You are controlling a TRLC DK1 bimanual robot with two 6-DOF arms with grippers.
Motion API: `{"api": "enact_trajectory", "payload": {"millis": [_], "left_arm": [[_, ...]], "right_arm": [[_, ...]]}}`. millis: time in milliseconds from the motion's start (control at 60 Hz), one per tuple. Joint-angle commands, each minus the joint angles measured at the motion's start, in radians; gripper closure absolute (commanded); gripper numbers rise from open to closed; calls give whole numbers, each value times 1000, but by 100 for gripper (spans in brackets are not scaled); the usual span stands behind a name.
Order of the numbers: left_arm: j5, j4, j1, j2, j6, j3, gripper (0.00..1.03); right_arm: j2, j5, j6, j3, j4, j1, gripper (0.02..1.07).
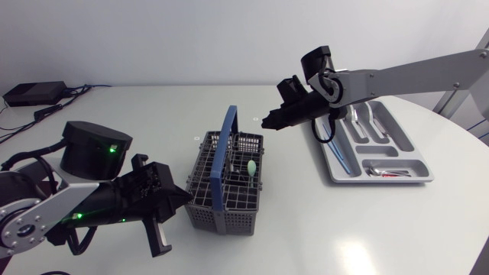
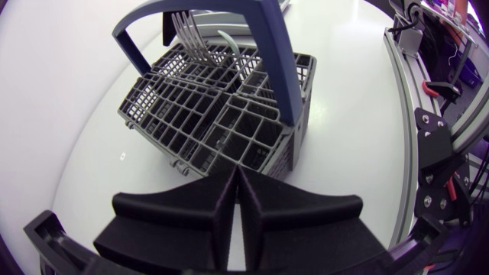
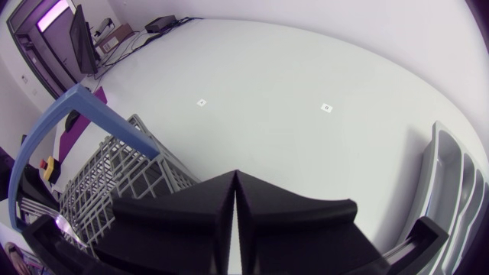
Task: Unload the cutlery basket into the drawer organizer.
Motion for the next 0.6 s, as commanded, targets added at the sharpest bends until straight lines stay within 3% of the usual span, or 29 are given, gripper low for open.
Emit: {"api": "enact_trajectory", "payload": {"millis": [0,250,583], "left_arm": [[9,-44,-12,34,21,2,97],[23,-138,25,-95,30,86,97],[43,-325,-99,-85,33,86,98]], "right_arm": [[28,-6,26,29,-15,6,102],[39,-6,26,32,-15,7,102],[60,-12,24,61,-30,9,102]]}}
